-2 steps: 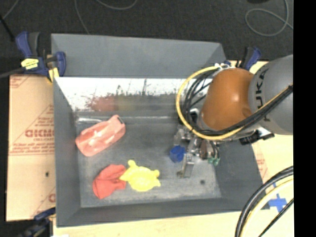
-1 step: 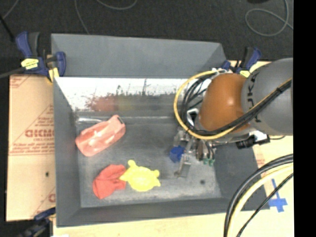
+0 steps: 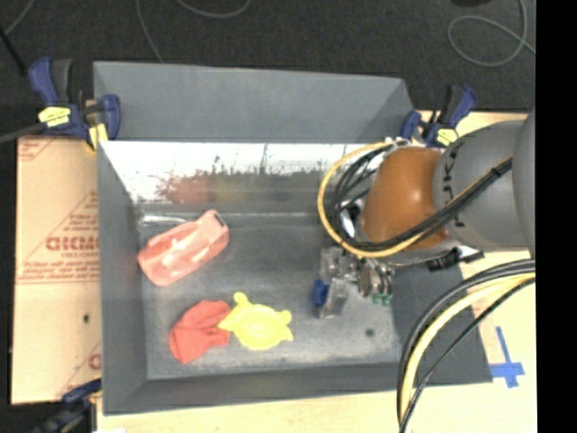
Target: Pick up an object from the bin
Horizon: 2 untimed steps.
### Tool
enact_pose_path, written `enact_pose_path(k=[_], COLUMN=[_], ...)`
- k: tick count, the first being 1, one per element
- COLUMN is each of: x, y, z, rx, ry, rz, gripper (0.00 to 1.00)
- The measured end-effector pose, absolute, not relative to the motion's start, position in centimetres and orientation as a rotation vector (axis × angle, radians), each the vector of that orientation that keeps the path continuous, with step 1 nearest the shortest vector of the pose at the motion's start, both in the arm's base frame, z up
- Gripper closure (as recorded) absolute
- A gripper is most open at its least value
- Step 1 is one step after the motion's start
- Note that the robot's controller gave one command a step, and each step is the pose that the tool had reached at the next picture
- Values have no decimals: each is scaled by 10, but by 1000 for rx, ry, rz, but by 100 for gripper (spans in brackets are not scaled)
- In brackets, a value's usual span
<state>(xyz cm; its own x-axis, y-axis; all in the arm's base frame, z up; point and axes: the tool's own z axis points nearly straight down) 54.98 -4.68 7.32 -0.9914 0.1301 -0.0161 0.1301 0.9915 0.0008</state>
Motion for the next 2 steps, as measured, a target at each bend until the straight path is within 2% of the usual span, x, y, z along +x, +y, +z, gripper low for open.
enact_pose_path(k=[1,2], x=[550,554], y=[-47,-57], z=[73,229], rx=[204,232], ry=[3119,3109], rz=[0,-1], gripper=[100,100])
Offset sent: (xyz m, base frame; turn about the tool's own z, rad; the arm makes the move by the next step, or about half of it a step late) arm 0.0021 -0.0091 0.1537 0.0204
